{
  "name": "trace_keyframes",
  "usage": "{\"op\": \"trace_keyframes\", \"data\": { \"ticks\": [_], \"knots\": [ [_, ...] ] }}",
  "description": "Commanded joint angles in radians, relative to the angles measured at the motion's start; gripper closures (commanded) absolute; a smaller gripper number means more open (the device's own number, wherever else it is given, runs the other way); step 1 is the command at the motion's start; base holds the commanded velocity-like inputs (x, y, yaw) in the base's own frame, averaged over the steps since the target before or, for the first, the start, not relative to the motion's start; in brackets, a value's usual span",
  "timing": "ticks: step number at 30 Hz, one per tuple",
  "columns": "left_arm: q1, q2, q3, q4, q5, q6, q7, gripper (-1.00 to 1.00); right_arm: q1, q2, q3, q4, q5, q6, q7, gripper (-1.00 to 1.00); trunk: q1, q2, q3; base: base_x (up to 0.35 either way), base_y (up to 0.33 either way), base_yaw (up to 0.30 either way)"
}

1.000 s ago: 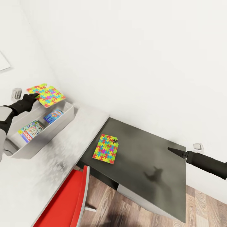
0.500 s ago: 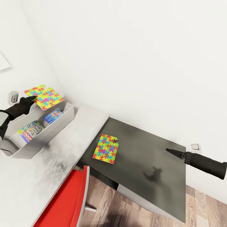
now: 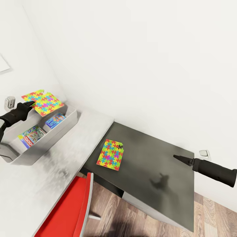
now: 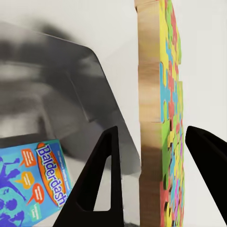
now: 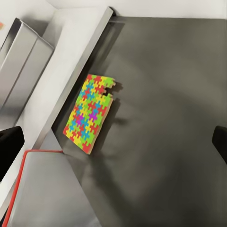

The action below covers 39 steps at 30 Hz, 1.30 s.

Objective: Put all the toys in the child's room - the three board games (two on the bed and one on the table), the two jigsaw puzzles on the table, and the tennis ball on the table - inside the toy box on the table in the child's room.

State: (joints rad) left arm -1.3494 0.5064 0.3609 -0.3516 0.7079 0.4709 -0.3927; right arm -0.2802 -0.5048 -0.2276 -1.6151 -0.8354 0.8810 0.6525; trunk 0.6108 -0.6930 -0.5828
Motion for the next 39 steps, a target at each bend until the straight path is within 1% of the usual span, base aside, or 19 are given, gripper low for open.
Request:
{"op": "trace_keyframes", "data": {
  "ticks": [1,12,23,39],
  "knots": [
    [-0.001,0.0,0.006,0.001,0.004,0.008,-0.001,1.0,-0.001,0.0,-0.001,0.0,-0.001,0.006,0.002,-1.0,0.0,-0.001,-0.002,0.0,0.0,0.0],
    [-0.001,0.0,0.004,0.003,0.002,0.006,0.002,1.0,-0.001,0.0,-0.001,0.0,-0.001,0.006,0.003,-1.0,0.0,-0.001,-0.019,0.0,0.0,0.0],
    [-0.004,-0.006,0.001,0.013,-0.003,-0.001,0.015,1.0,-0.001,0.0,-0.001,0.0,-0.001,0.006,0.004,-1.0,0.0,-0.001,-0.037,0.0,0.0,0.0],
    [-0.003,-0.004,0.011,0.016,-0.003,-0.017,0.021,1.0,-0.001,0.0,-0.001,0.0,-0.001,0.007,0.005,-1.0,0.0,-0.001,-0.063,0.0,0.0,0.0]
  ]
}}
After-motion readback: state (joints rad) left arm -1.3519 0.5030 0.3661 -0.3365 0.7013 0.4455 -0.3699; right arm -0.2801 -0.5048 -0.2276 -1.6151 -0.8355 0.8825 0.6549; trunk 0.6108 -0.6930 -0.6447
